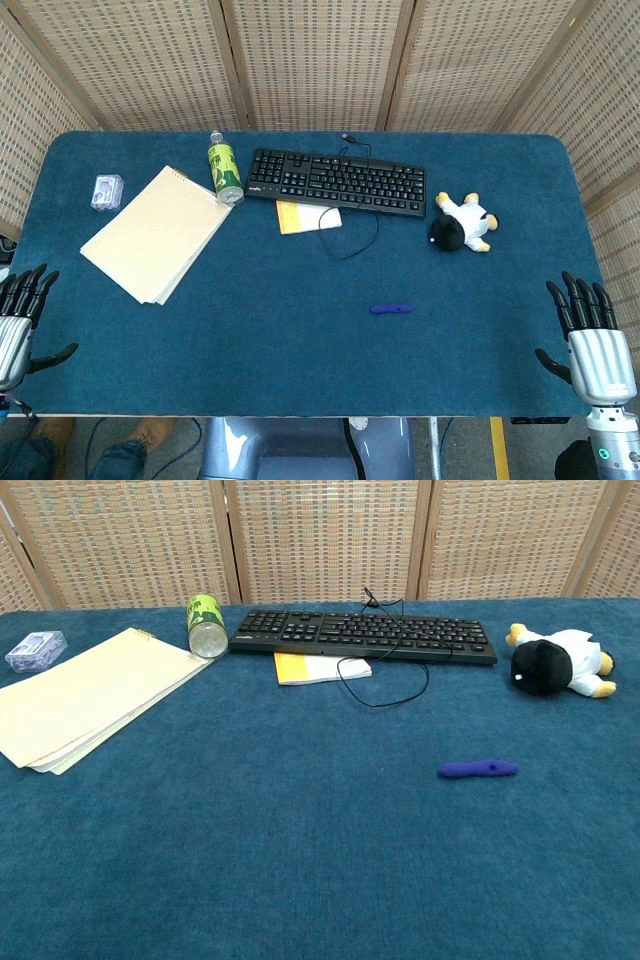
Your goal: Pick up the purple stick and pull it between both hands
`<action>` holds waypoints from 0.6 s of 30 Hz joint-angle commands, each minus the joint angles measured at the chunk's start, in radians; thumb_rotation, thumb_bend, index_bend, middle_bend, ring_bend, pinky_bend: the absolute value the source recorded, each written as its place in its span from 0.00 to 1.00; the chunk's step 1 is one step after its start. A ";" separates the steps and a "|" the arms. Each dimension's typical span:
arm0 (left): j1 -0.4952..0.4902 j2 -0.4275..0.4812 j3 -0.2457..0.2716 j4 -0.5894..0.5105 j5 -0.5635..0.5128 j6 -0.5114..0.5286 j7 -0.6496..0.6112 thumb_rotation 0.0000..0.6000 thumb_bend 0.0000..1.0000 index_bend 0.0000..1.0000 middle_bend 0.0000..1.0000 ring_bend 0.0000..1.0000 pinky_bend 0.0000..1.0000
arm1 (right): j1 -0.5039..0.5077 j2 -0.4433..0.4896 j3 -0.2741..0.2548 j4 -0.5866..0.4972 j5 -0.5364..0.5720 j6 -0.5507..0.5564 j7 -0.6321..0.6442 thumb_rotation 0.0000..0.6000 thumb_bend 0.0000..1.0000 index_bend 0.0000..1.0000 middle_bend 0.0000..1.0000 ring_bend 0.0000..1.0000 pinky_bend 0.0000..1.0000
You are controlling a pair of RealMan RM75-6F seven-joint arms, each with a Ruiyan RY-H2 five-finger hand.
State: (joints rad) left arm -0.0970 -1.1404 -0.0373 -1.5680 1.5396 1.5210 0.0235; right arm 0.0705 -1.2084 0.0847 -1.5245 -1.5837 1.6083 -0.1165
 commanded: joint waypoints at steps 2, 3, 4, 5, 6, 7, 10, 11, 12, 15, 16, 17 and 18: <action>0.002 -0.001 0.000 0.000 -0.003 0.001 0.005 1.00 0.00 0.00 0.00 0.00 0.00 | 0.001 -0.001 0.000 0.001 0.002 -0.003 0.000 1.00 0.00 0.00 0.00 0.00 0.00; 0.002 -0.002 -0.001 0.000 -0.004 0.002 0.006 1.00 0.00 0.00 0.00 0.00 0.00 | 0.001 -0.001 0.000 0.001 0.002 -0.004 0.000 1.00 0.00 0.00 0.00 0.00 0.00; 0.003 -0.002 -0.001 0.000 -0.004 0.003 0.006 1.00 0.00 0.00 0.00 0.00 0.00 | 0.001 -0.001 -0.001 0.001 0.002 -0.005 -0.001 1.00 0.00 0.00 0.00 0.00 0.00; 0.004 -0.003 -0.002 -0.001 -0.004 0.006 0.007 1.00 0.00 0.00 0.00 0.00 0.00 | 0.001 -0.001 -0.002 0.000 0.001 -0.007 -0.001 1.00 0.00 0.00 0.00 0.00 0.00; 0.004 -0.004 -0.002 0.000 -0.003 0.007 0.008 1.00 0.00 0.00 0.00 0.00 0.00 | 0.002 -0.002 -0.003 0.000 0.001 -0.008 0.000 1.00 0.00 0.00 0.00 0.00 0.00; 0.004 -0.005 -0.002 0.000 -0.002 0.008 0.009 1.00 0.00 0.00 0.00 0.00 0.00 | 0.003 -0.002 -0.003 -0.002 0.001 -0.011 -0.001 1.00 0.00 0.00 0.00 0.00 0.00; 0.002 -0.011 -0.002 0.003 0.002 0.007 0.015 1.00 0.00 0.00 0.00 0.00 0.00 | 0.009 -0.008 -0.006 -0.008 0.008 -0.031 -0.009 1.00 0.00 0.00 0.00 0.00 0.00; 0.001 -0.013 -0.002 0.005 0.001 0.006 0.017 1.00 0.00 0.00 0.00 0.00 0.00 | 0.014 -0.011 -0.006 -0.011 0.012 -0.044 -0.014 1.00 0.00 0.00 0.00 0.00 0.00; -0.001 -0.018 -0.003 0.008 0.000 0.003 0.022 1.00 0.00 0.00 0.00 0.00 0.00 | 0.026 -0.012 -0.006 -0.020 0.013 -0.065 -0.025 1.00 0.00 0.00 0.00 0.00 0.00; -0.010 -0.035 -0.010 0.022 -0.016 -0.015 0.045 1.00 0.00 0.00 0.00 0.00 0.00 | 0.164 0.022 0.033 -0.107 0.039 -0.277 0.003 1.00 0.00 0.01 0.00 0.00 0.00; -0.010 -0.038 -0.012 0.021 -0.019 -0.014 0.050 1.00 0.00 0.00 0.00 0.00 0.00 | 0.193 0.030 0.043 -0.123 0.054 -0.325 0.028 1.00 0.00 0.02 0.00 0.00 0.00; -0.011 -0.040 -0.014 0.021 -0.020 -0.013 0.053 1.00 0.00 0.00 0.00 0.00 0.00 | 0.220 0.034 0.052 -0.135 0.070 -0.372 0.052 1.00 0.00 0.04 0.00 0.00 0.00; -0.012 -0.043 -0.016 0.023 -0.021 -0.013 0.056 1.00 0.00 0.00 0.00 0.00 0.00 | 0.256 0.035 0.065 -0.142 0.092 -0.429 0.078 1.00 0.00 0.07 0.00 0.00 0.00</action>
State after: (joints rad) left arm -0.1079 -1.1812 -0.0513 -1.5466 1.5205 1.5076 0.0777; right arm 0.1963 -1.1979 0.1066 -1.5982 -1.5492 1.3700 -0.1104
